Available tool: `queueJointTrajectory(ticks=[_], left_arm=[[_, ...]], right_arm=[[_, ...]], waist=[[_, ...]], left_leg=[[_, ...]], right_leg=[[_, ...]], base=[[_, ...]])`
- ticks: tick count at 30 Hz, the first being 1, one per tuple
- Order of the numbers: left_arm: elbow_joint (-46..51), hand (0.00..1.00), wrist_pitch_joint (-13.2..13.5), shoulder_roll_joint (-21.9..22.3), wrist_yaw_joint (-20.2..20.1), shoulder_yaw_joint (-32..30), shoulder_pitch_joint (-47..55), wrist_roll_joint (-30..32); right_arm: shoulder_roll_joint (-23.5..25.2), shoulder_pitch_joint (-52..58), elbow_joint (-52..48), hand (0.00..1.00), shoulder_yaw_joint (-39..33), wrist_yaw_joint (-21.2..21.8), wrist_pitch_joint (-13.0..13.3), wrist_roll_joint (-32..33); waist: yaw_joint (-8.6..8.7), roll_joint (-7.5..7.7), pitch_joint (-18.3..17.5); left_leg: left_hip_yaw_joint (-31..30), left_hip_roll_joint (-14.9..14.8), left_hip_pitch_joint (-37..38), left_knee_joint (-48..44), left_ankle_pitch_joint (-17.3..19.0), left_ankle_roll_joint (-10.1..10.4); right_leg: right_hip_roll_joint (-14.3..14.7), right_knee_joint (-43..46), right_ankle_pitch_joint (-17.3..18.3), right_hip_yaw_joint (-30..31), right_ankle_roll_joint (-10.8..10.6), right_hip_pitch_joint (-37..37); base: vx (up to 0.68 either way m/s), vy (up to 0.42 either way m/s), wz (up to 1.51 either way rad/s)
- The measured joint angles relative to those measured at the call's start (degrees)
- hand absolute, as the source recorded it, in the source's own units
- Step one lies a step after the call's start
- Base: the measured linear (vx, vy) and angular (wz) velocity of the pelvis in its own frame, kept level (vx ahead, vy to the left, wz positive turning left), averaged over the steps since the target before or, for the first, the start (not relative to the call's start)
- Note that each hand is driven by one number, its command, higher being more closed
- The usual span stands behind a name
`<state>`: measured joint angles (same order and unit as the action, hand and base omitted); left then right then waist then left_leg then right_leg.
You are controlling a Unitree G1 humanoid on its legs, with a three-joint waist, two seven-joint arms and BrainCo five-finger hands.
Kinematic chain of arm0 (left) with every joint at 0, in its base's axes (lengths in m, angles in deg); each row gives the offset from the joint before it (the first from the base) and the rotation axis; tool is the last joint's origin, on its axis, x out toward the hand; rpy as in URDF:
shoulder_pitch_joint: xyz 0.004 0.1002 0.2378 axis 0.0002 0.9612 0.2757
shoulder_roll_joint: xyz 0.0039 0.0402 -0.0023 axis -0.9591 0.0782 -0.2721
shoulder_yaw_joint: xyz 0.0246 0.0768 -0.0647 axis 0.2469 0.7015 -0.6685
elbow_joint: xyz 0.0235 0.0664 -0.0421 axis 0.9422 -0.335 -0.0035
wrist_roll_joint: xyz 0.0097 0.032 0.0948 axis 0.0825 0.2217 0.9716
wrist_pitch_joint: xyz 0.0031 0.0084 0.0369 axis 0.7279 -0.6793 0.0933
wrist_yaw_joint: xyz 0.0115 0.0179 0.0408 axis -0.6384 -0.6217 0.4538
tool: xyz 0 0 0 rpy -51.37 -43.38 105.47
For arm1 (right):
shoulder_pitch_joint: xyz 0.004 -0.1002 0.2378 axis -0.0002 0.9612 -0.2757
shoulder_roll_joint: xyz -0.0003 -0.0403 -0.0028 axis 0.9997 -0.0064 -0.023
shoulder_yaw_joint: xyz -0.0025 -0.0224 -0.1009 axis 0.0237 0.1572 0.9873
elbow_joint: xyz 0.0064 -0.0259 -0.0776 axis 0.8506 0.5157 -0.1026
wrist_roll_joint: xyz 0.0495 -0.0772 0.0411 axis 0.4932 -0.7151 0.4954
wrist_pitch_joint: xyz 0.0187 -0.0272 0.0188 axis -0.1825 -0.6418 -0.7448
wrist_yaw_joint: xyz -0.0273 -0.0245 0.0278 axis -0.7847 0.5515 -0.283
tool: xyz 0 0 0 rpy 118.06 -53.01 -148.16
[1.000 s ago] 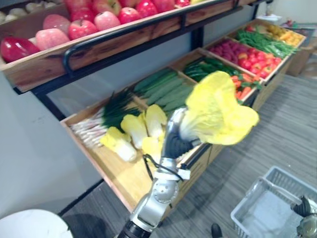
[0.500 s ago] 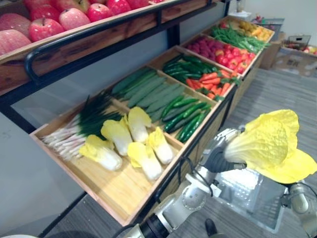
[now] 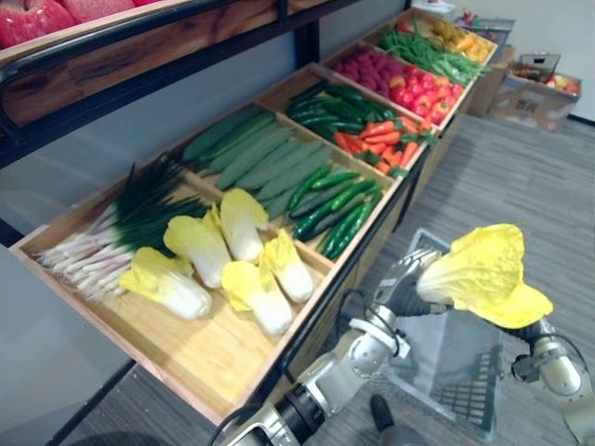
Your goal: Pick vegetable in the basket
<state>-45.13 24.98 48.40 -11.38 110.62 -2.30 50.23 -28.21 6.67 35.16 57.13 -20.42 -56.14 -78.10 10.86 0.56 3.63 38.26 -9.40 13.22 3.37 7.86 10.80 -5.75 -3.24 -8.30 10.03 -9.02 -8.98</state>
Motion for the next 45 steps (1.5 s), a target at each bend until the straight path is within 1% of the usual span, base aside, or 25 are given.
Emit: queueJointTrajectory(ticks=[5,9,15,20,24,34,37,40,42,43,45], left_arm=[[-1.38,1.00,0.19,0.01,-0.02,-0.02,0.01,1.67],[-1.54,1.00,0.30,0.00,-0.10,-0.03,0.31,1.68],[-1.56,1.00,1.15,-0.72,-0.25,-0.11,1.99,1.67],[-1.57,1.00,1.16,-2.08,-2.20,-0.06,6.41,1.68],[-1.85,1.00,1.16,-2.15,-2.22,-0.06,7.79,1.86],[-7.18,1.00,1.06,-2.07,-1.66,-0.74,8.51,4.80],[-9.95,1.00,1.01,-2.07,-1.13,-0.70,8.47,6.66],[-13.40,1.00,0.48,-2.08,-0.58,-0.27,7.79,6.92],[-14.72,1.00,0.14,-2.07,0.20,0.42,7.63,8.95],[-15.25,0.00,0.13,-2.07,0.26,0.60,7.57,8.95],[-17.13,0.00,-0.30,-2.07,0.32,0.72,7.51,8.97]], right_arm=[[0.00,0.07,-1.04,1.00,-0.02,0.99,-0.01,3.53],[0.00,0.30,-1.10,1.00,-0.07,1.11,-0.02,3.78],[0.01,1.23,-1.34,1.00,-0.70,1.11,-0.03,3.78],[0.10,1.42,-2.04,1.00,-3.06,1.11,-0.04,4.01],[0.23,2.19,-3.36,1.00,-3.40,1.11,-0.04,5.10],[0.55,2.27,-4.64,1.00,-3.40,1.19,-0.04,6.09],[1.04,2.20,-4.64,1.00,-3.27,1.19,-0.04,6.09],[1.56,2.13,-4.68,1.00,-2.46,1.31,-0.04,6.10],[1.56,2.02,-4.69,1.00,-1.67,1.55,-0.04,6.11],[1.55,1.99,-4.68,1.00,-1.43,1.67,-0.04,6.11],[1.55,1.98,-4.68,1.00,-0.32,2.16,-0.07,6.11]], waist=[[-0.05,0.03,0.02],[-0.08,0.06,0.04],[-0.10,0.07,0.04],[-0.06,0.09,0.06],[-0.05,0.29,0.18],[-0.01,0.43,0.27],[0.02,0.46,0.28],[0.28,0.86,0.53],[0.49,1.13,0.69],[0.54,1.17,0.72],[0.77,1.34,0.82]], left_leg=[[0.00,-0.07,-0.11,-0.58,0.42,-0.08],[-0.02,-0.06,-0.14,-0.54,0.44,-0.08],[-0.13,-0.07,-0.20,-0.46,0.44,-0.08],[-0.49,-0.07,-0.30,-0.45,0.43,-0.09],[-1.26,-0.09,-0.63,-0.52,0.43,-0.10],[-1.15,0.03,-0.88,-0.52,0.43,-0.10],[-1.02,0.03,-0.99,-0.50,0.43,-0.09],[-0.93,0.00,-0.90,-0.49,0.43,-0.09],[-0.79,0.02,-0.81,-0.50,0.43,-0.09],[-0.76,0.03,-0.79,-0.50,0.43,-0.09],[-0.65,0.07,-0.77,-0.48,0.44,-0.08]], right_leg=[[-0.10,0.02,0.02,0.12,-0.02,0.01],[-0.10,0.01,0.03,0.11,-0.04,-0.02],[-0.04,0.01,0.03,0.10,-0.05,-0.09],[-0.08,0.01,0.04,-0.02,-0.05,-0.08],[-0.24,0.02,0.04,-0.35,-0.05,-0.08],[-0.07,0.02,0.04,-0.20,-0.05,-0.44],[0.08,0.10,0.03,0.05,-0.04,-0.79],[0.28,0.14,0.03,0.31,-0.04,-0.88],[0.33,0.18,0.03,0.54,-0.04,-0.94],[0.35,0.18,0.03,0.61,-0.03,-0.95],[0.42,0.27,0.02,0.91,-0.03,-1.18]], base=[[-0.03,-0.063,-0.01],[-0.02,-0.060,0.00],[-0.01,-0.037,0.00],[0.00,0.000,0.01],[-0.01,-0.019,0.06],[-0.02,-0.060,-0.01],[0.00,0.000,-0.04],[0.00,0.000,-0.05],[0.00,0.000,-0.05],[0.00,0.000,-0.05],[-0.01,-0.031,-0.06]])
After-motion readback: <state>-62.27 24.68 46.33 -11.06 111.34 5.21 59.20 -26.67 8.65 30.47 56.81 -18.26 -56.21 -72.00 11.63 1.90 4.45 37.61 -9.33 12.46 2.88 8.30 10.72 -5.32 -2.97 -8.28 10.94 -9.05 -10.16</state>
